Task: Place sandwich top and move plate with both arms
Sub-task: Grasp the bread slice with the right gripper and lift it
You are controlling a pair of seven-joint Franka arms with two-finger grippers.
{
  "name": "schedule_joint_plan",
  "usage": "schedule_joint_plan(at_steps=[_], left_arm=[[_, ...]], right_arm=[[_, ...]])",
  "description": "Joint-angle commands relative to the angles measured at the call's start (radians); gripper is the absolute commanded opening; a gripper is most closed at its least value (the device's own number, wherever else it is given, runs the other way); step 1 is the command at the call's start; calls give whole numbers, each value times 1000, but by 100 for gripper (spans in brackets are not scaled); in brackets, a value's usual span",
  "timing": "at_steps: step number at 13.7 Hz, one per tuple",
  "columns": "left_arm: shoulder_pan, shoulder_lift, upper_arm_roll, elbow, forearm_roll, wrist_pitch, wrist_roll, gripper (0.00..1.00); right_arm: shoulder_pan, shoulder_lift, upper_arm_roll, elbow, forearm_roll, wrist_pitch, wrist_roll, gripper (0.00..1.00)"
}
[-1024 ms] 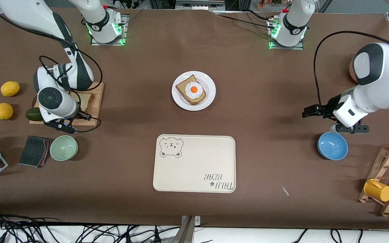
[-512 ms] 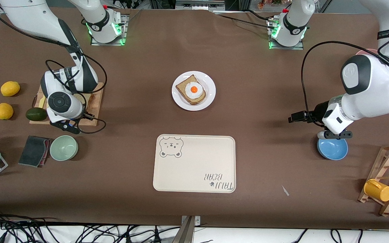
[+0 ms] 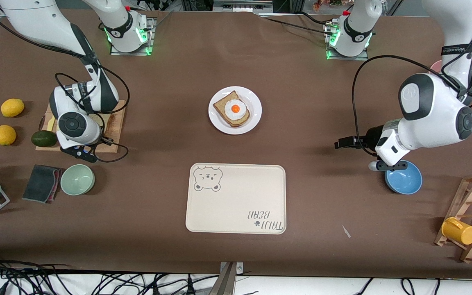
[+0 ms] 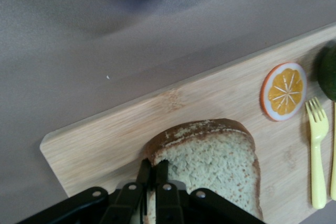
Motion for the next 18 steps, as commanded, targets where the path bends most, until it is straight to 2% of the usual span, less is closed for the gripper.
schedule_joint_plan(at_steps=[1, 3, 6, 9, 12, 14, 16, 18], left_arm=[[-8, 33, -42, 25, -80, -12, 8, 100], [-5, 73, -44, 24, -171, -33, 101, 100], [-8, 89, -44, 21, -202, -35, 206, 100], [-11, 119, -47, 19, -237, -33, 223, 100], [-11, 162, -52, 12, -376, -28, 326, 100], [-20, 176, -53, 12, -381, -28, 327, 100], [-18, 188, -66, -2, -442, -31, 332, 100], [-21, 188, -79, -16, -474, -32, 376, 100]], right_arm=[[6, 11, -4, -5, -20, -18, 24, 0], [8, 6, -1, 1, -20, -31, 21, 0], [14, 1, 7, 71, -15, -129, 3, 0], [17, 1, 83, 175, -2, -299, 18, 0], [37, 9, 143, 284, 99, -434, 24, 0], [97, 7, 153, 333, 144, -483, 20, 0], [160, 9, 154, 393, 239, -532, 52, 0], [230, 9, 156, 433, 294, -545, 111, 0]])
